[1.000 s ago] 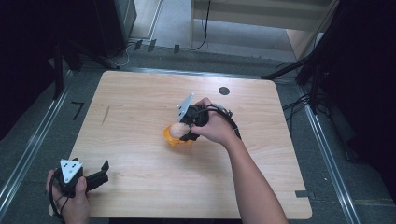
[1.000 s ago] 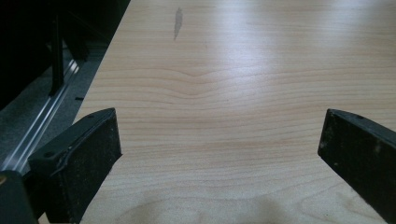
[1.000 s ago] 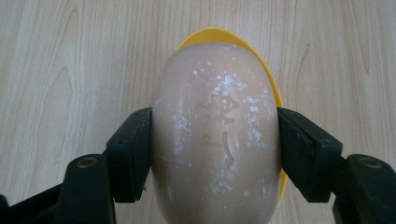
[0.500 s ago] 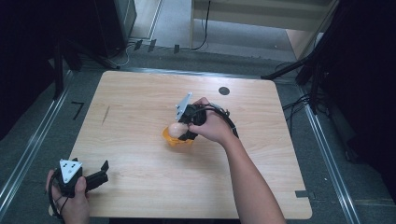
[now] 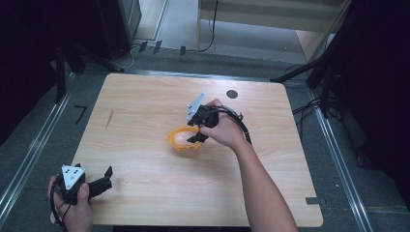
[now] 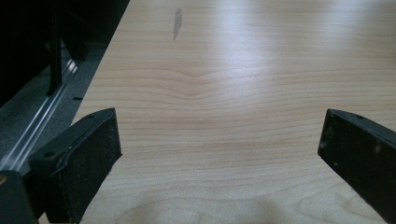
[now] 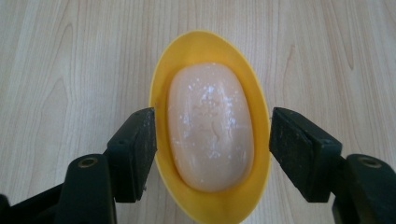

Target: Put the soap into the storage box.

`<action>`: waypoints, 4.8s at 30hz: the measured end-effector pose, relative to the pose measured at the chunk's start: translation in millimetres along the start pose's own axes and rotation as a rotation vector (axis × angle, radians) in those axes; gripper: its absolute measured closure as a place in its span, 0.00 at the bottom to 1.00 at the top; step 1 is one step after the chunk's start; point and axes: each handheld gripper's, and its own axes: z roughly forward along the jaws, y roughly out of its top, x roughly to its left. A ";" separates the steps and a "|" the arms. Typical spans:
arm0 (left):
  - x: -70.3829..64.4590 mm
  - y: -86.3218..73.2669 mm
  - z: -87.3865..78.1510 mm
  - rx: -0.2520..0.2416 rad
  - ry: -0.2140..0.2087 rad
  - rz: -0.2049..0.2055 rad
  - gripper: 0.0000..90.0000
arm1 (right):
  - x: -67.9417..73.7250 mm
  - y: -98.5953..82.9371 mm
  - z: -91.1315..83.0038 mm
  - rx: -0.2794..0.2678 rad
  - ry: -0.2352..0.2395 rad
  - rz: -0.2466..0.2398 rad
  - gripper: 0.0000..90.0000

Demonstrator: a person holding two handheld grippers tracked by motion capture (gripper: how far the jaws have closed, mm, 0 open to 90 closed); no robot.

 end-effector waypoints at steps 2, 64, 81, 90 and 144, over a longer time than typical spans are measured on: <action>-0.1 0.1 0.0 0.002 0.002 0.001 0.00 | 1.7 -6.2 -1.8 -0.007 -0.005 0.016 0.37; -2.1 0.4 0.9 0.011 0.009 0.018 0.00 | 84.8 -141.1 -53.4 -0.105 -0.214 0.421 0.00; -2.1 0.5 1.1 0.015 0.006 0.022 0.00 | 113.0 -181.6 -62.1 -0.165 -0.250 0.525 0.00; -2.0 0.5 1.1 0.014 0.006 0.020 0.00 | 127.7 -196.2 -69.3 -0.208 -0.293 0.557 0.00; -5.7 0.3 0.8 0.014 0.017 0.059 0.00 | 207.4 -303.1 -102.1 -0.349 -0.453 0.752 0.00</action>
